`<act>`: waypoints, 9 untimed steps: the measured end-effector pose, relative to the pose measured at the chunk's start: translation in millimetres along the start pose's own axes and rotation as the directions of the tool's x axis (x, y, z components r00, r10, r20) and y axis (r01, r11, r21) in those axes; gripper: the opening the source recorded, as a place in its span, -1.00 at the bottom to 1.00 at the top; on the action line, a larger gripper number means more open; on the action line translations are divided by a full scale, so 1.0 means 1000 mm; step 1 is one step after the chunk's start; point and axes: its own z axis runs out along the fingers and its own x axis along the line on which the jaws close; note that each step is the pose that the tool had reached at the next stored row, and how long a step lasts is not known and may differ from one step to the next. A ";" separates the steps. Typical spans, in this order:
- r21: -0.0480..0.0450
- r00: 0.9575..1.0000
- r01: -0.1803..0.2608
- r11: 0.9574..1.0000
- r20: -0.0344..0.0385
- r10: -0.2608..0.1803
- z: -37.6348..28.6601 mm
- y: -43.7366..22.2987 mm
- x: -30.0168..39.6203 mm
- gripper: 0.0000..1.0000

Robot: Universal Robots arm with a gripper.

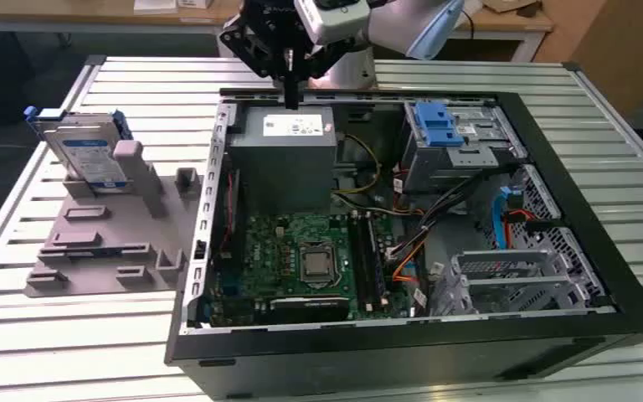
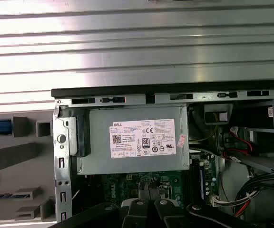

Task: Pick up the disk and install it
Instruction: 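Reach for the disk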

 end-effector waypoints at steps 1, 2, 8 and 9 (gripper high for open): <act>0.000 1.000 0.000 1.000 0.000 0.000 0.0000 0.0000 0.0000 -0.79; 0.000 1.000 0.000 1.000 0.000 0.000 0.0000 0.0000 0.0000 -0.79; 0.000 1.000 0.000 1.000 0.000 0.000 0.0000 -0.0001 0.0013 -0.79; 0.000 1.000 0.000 1.000 0.000 0.000 0.0000 -0.0001 0.0016 -0.79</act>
